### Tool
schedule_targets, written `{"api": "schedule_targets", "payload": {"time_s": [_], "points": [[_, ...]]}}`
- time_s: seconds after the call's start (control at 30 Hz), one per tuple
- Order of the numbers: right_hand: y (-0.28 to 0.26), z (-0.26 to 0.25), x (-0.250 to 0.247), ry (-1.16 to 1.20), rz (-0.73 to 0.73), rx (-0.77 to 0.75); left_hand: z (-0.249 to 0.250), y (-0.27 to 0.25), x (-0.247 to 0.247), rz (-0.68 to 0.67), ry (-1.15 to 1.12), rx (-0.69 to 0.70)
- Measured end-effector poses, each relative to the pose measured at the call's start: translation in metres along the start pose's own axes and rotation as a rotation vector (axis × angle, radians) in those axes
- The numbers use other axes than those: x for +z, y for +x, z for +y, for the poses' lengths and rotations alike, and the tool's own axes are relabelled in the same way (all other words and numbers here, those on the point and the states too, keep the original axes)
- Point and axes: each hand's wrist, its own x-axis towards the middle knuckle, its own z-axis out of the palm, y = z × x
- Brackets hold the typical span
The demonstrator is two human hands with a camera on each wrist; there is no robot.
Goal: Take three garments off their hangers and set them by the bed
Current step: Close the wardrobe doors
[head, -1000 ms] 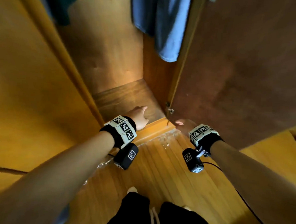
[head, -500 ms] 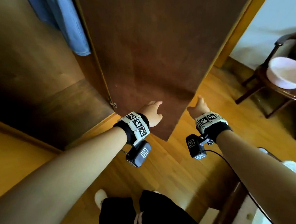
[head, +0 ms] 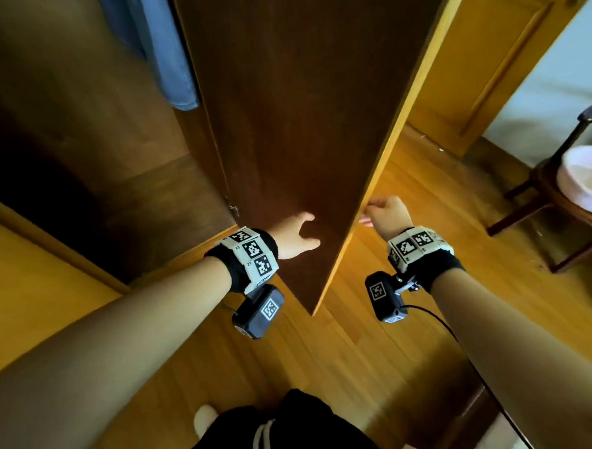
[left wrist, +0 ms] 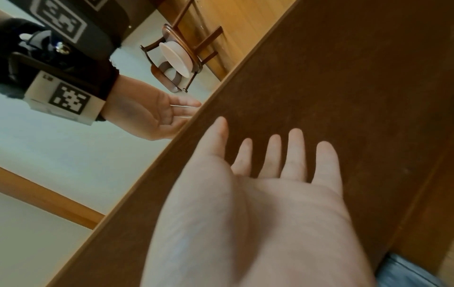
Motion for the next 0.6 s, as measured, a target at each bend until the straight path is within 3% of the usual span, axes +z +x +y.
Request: {"api": "schedule_targets", "payload": {"time_s": [0.13, 0.3, 0.43, 0.6], "points": [[-0.025, -0.027, 0.037, -0.056, -0.201, -0.094, -0.038, -0.027, -0.009, -0.088, -0.033, -0.074], [-0.044, -0.063, 0.102, -0.118, -0.436, -0.25, -0.086, -0.076, -0.028, -0.046, -0.071, -0.166], [-0.059, -0.084, 0.16, -0.093, -0.6, -0.329, -0.126, -0.119, -0.037, 0.116, -0.192, -0.204], [-0.082, -0.107, 0.219, -0.09, -0.684, -0.455, -0.179, -0.158, -0.036, 0.404, -0.353, -0.255]]}}
